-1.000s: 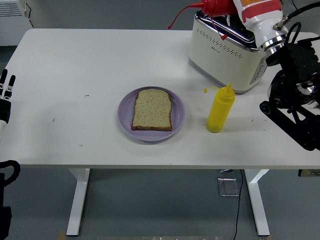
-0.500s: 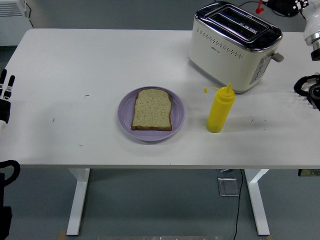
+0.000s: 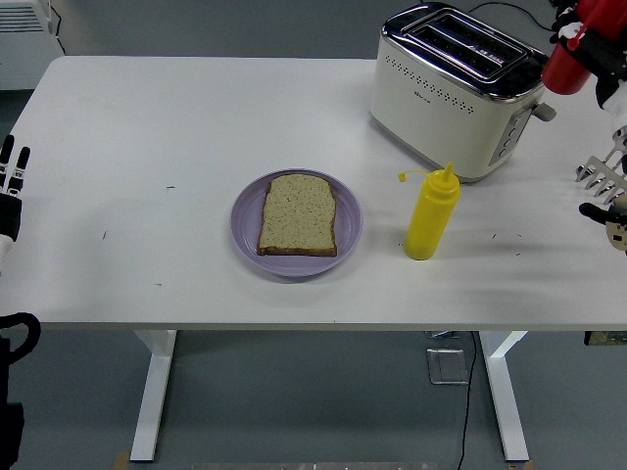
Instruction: Pick up the cup,pour liquid into bread,place the cup on the desk
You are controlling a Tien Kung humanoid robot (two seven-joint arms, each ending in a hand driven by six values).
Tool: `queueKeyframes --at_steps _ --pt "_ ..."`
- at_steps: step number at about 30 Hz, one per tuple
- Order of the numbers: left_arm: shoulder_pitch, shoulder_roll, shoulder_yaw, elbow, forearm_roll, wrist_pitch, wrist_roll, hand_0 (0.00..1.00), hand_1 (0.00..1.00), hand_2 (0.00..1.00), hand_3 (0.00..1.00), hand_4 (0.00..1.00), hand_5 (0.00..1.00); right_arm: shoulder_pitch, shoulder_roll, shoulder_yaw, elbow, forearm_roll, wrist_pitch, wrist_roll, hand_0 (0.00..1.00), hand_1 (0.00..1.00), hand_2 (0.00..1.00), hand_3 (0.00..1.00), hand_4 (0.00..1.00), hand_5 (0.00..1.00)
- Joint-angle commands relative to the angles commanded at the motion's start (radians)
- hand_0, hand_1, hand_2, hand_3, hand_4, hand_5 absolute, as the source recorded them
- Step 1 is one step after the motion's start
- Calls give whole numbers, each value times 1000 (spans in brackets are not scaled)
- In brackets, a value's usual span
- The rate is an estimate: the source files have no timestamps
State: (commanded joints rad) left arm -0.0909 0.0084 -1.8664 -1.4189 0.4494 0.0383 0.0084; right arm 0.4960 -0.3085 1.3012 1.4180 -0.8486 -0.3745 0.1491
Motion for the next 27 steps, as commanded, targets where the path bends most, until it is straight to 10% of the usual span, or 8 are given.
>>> queueKeyframes --at_steps 6,27 --pt "1 0 -2 3 0 1 -1 790 746 745 699 511 972 -37 -21 10 -35 205 -23 60 257 264 334 368 471 2" --pt "8 0 12 3 1 -1 -1 785 742 743 702 513 975 -187 -58 -195 -117 86 -83 237 281 270 339 369 472 2"
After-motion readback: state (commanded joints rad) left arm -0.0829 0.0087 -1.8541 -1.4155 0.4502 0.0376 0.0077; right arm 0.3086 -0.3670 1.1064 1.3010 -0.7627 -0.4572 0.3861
